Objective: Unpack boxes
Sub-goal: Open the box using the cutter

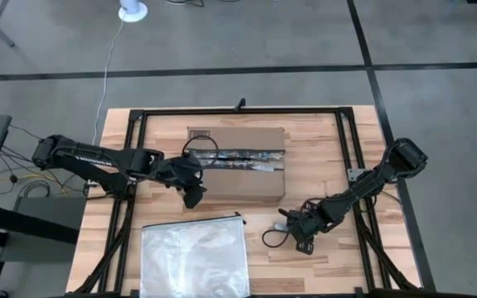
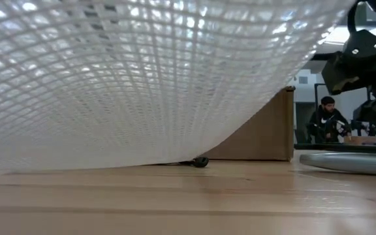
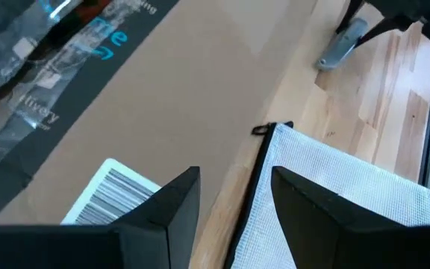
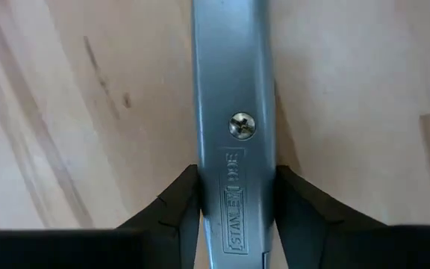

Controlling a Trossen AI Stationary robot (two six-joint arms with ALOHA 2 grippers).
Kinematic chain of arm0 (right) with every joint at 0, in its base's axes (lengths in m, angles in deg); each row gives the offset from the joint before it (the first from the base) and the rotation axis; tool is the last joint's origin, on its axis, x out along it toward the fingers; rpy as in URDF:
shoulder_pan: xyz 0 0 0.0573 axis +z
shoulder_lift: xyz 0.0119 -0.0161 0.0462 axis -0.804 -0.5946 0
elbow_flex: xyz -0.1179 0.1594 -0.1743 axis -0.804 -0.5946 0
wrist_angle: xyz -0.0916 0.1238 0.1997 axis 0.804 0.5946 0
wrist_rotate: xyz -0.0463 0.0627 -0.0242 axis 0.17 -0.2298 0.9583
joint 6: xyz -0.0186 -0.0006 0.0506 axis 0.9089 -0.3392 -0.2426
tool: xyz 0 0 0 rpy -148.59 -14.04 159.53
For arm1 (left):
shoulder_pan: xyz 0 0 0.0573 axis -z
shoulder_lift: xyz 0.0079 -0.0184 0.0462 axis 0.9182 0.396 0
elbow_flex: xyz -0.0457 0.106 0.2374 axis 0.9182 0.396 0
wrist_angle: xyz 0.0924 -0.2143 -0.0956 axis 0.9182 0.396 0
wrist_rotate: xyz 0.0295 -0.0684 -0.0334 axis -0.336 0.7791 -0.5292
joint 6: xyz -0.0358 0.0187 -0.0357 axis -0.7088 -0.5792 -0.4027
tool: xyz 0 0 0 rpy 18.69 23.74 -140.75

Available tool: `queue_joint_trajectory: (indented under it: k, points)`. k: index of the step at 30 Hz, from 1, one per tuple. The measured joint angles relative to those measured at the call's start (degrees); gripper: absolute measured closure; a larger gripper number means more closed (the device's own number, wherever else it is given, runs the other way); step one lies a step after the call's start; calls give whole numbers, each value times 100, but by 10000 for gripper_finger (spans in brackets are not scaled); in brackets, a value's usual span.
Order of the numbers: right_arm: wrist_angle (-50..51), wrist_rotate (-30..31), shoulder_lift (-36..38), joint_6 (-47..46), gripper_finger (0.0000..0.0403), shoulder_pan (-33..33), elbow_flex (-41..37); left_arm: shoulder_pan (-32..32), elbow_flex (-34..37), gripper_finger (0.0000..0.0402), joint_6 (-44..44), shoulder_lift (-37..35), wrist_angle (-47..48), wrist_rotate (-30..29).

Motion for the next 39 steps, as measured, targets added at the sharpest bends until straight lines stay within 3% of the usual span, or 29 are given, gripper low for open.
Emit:
queue_joint_trajectory:
  k: [6,12,18,21,23,27,32,39]
  points:
    - [150,-137,329,70,286,-57,112,0,-68,249,475,0,-237,2]
    - [604,8,1151,671,286,-117,826,-2,-492,249,939,0,-292,0]
    - [1024,1798,1997,1651,286,-531,1660,-2,-697,249,1422,0,-1074,-23]
    - [646,2734,2355,2237,286,-814,1725,-2,-697,249,1676,29,-1676,-33]
    - [82,3007,2537,2684,286,-1045,1720,-2,-697,249,1860,40,-2068,-33]
    - [-1149,2957,2528,3576,286,-1471,1667,-35,-702,249,2119,186,-3136,-37]
    - [-2717,2163,2148,4206,286,-1846,1670,-39,-706,249,2443,633,-4307,-42]
    - [-3368,1744,1914,4292,286,-1982,1679,-39,-704,249,2608,879,-5011,-17]
